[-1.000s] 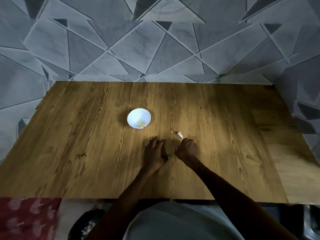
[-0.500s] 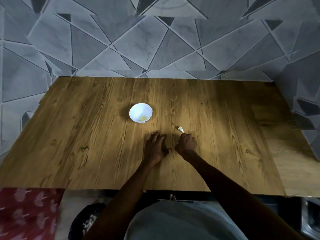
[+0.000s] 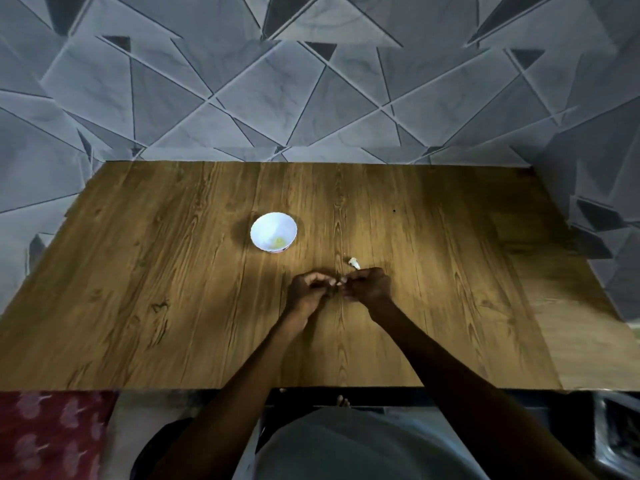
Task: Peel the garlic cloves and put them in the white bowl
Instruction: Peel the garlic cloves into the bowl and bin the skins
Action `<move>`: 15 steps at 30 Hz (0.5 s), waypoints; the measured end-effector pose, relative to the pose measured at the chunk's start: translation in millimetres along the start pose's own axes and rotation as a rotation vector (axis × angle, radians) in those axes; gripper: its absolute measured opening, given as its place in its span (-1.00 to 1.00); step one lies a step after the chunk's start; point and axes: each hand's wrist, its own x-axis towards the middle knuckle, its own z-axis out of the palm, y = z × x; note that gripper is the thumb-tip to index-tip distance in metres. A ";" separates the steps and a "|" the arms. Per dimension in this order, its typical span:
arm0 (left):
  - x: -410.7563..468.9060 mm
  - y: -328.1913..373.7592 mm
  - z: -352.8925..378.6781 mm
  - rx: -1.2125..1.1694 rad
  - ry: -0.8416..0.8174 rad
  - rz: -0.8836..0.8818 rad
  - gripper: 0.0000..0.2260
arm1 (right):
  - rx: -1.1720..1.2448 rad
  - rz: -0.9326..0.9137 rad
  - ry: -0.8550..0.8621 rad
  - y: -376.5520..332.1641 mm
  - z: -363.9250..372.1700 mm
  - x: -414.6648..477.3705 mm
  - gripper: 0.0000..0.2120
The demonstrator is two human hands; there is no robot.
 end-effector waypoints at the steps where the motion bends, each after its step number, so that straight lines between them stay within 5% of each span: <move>1: 0.1 2.3 1.3 -0.094 -0.010 -0.047 -0.95 | 0.067 -0.009 -0.016 -2.7 0.7 -4.5 -0.84; 8: 6.8 12.3 2.8 -0.303 -0.069 -0.098 -0.88 | 0.081 -0.051 -0.016 -0.8 -0.4 2.4 -0.94; 15: 11.5 32.2 -1.0 -0.343 -0.075 -0.231 -0.71 | -0.408 -0.535 -0.051 -7.8 -4.4 13.0 -0.91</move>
